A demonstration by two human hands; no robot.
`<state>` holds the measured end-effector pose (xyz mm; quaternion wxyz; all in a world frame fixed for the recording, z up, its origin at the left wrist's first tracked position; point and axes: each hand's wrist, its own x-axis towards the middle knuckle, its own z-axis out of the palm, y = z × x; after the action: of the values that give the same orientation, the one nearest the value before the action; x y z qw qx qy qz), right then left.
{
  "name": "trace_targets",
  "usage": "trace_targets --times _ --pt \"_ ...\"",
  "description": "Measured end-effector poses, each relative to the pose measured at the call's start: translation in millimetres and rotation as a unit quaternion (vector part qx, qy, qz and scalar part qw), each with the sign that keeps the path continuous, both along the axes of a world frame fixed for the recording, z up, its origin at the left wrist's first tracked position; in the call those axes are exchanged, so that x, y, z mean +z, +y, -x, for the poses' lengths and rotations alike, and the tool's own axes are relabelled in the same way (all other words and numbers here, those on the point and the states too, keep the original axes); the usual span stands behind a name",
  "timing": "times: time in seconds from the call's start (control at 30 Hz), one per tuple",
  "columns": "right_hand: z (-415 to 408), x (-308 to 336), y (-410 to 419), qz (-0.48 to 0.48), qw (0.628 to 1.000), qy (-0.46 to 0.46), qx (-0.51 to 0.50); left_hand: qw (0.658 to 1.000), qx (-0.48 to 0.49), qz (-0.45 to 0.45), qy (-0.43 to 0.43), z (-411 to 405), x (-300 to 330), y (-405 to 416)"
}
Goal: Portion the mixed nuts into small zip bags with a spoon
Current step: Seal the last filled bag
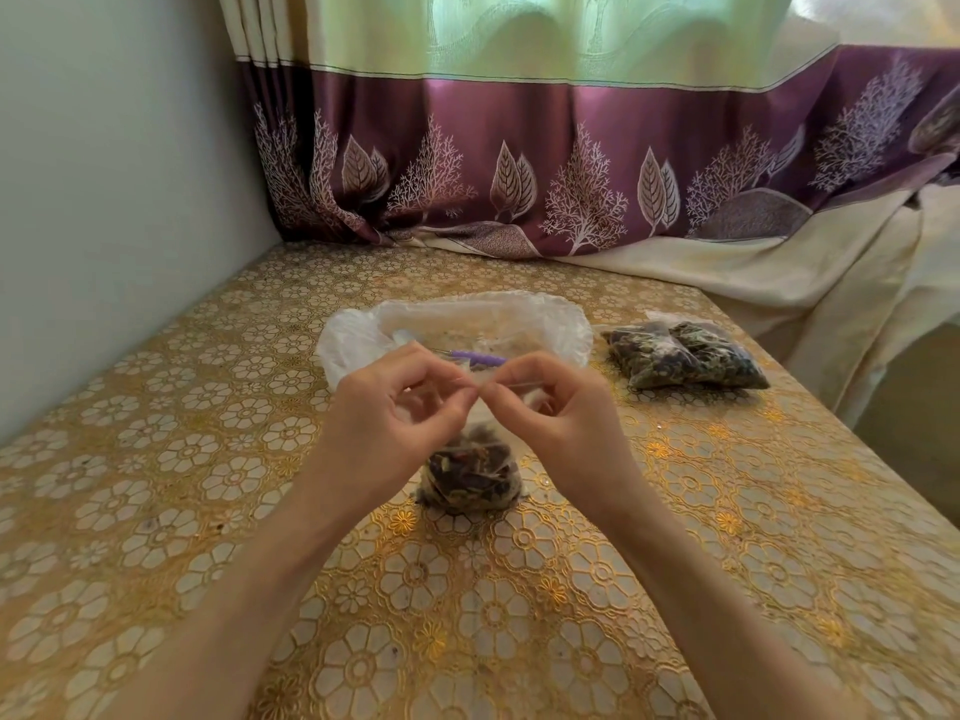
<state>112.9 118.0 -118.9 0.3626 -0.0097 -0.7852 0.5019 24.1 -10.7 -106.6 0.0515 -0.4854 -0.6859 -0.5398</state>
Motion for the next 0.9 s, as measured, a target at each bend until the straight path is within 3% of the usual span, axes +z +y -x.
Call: trace_targets --times 0.43,0.7,0.8,0.9 --pt "-7.1 1.3 22.2 0.139 0.99 -0.008 -0.004 0.996 0.037 -0.008 -0.085 23.9 2.0 -19.2" --pt "-3.5 -0.5 18.9 0.161 0.987 0.01 0.0 0.963 -0.004 -0.091 -0.255 33.1 -20.0 -12.4" --pt "-3.1 -2.7 21.6 0.155 0.988 -0.002 -0.009 0.967 -0.044 -0.009 -0.25 32.2 -32.2 -7.9" --pt "1.7 -8.3 38.8 0.096 0.987 -0.022 -0.124 0.967 -0.063 0.111 -0.219 26.7 -44.1 -1.7"
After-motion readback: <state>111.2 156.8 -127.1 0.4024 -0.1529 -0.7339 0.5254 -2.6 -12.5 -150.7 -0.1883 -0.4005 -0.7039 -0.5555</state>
